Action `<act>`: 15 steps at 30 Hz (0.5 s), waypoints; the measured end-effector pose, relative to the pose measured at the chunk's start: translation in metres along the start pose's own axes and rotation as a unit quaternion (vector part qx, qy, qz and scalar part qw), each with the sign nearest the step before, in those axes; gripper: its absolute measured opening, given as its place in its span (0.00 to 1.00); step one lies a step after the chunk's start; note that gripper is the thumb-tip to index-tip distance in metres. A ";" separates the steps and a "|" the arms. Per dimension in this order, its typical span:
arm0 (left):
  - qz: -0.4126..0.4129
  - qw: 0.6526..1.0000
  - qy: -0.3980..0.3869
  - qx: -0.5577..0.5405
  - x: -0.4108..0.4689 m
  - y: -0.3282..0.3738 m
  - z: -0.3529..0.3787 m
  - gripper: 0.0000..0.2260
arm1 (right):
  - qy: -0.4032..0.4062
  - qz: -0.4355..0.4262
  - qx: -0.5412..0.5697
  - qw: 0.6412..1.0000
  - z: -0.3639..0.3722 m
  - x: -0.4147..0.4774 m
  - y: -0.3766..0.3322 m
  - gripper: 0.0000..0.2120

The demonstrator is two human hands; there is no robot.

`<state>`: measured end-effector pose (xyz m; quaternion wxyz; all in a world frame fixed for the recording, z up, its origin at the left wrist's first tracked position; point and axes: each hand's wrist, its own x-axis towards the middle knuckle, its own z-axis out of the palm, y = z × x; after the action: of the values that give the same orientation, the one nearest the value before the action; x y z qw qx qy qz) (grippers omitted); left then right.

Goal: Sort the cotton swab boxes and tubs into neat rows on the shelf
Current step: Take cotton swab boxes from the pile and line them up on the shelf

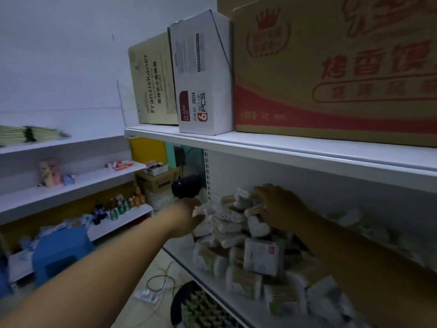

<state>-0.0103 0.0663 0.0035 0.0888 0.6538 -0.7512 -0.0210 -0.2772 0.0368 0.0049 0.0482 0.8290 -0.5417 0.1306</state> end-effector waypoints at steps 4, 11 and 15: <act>0.020 0.999 0.033 -0.037 0.052 -0.017 0.004 0.17 | 0.024 -0.006 0.004 1.000 0.009 0.044 0.007 0.34; 0.093 0.991 -0.012 -0.097 0.137 -0.017 0.022 0.18 | -0.016 0.011 -0.003 1.000 0.028 0.076 0.011 0.20; 0.144 0.967 -0.121 -0.171 0.176 -0.012 0.028 0.26 | 0.027 0.096 0.067 0.993 0.018 0.087 0.010 0.11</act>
<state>-0.0260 -0.1109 -0.0068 0.1101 0.5068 -0.8276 -0.2148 -0.2503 -0.0486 0.0102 -0.0057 0.7709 -0.6068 0.1933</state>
